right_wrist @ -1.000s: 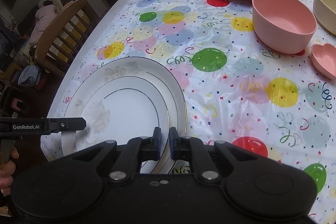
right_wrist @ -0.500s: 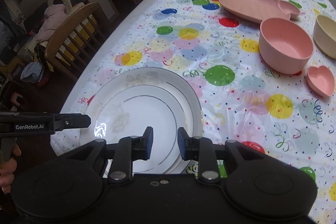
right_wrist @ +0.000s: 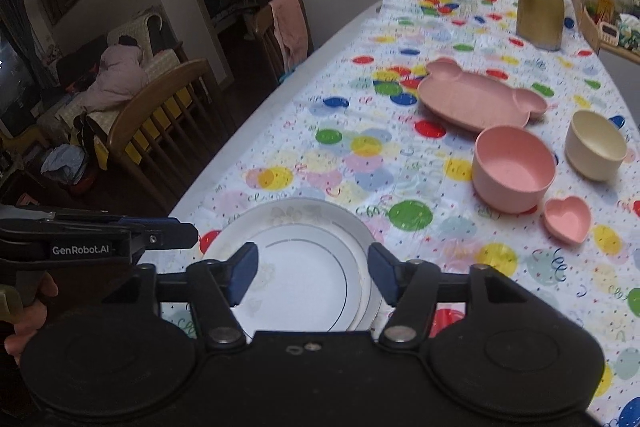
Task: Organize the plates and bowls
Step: 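Move both grippers to the pink bear-shaped plate rim and close them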
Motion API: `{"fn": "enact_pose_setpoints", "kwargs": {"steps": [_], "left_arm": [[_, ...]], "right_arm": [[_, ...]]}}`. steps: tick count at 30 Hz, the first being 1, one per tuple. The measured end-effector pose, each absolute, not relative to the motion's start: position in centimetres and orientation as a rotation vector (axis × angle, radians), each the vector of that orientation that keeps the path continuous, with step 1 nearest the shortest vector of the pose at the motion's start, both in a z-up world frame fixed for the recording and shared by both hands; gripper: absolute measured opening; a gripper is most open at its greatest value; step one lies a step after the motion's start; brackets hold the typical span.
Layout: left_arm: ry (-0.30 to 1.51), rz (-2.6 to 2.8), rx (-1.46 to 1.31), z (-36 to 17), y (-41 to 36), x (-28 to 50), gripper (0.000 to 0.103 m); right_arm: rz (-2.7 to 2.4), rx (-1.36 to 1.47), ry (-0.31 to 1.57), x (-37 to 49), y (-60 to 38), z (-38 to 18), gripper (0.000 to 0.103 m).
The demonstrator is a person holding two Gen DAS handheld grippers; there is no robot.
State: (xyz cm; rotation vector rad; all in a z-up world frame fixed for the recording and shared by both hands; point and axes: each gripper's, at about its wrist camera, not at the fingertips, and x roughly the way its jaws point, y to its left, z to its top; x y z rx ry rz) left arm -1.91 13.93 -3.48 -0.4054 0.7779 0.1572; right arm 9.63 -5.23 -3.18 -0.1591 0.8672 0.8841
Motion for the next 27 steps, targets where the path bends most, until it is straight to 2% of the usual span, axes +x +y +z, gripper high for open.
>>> {"fn": "enact_pose_setpoints", "kwargs": {"steps": [2,3,5,7,10,12,20,27], "left_arm": [[0.760,0.152,-0.389,-2.8,13.5,-1.6,0.035],[0.752,0.151,-0.382,-2.5,13.4,-1.5,0.045],[0.737,0.155,-0.364,-2.0,13.0,-1.0,0.056],[0.729,0.148,-0.350,-1.6,12.7,-0.5,0.056],[0.722,0.148,-0.327,-0.9,12.2,0.6,0.060],[0.717,0.155,-0.307,-0.4,11.9,1.5,0.072],[0.705,0.178,-0.247,0.8,11.3,6.2,0.080],[0.718,0.197,-0.221,1.2,11.4,12.3,0.080]], "right_arm": [[0.878,-0.154,0.845,9.5,-5.6,-2.4,0.068],[0.872,-0.153,0.834,9.4,-5.8,-2.1,0.072],[0.858,-0.156,0.809,9.4,-6.2,-1.4,0.078],[0.841,-0.157,0.789,9.5,-6.6,-0.8,0.081],[0.800,-0.165,0.760,9.9,-7.3,0.0,0.092],[0.773,-0.170,0.730,10.4,-7.7,0.4,0.100],[0.676,-0.180,0.701,13.9,-8.9,0.8,0.103],[0.623,-0.186,0.712,19.0,-9.2,0.6,0.103]]}}
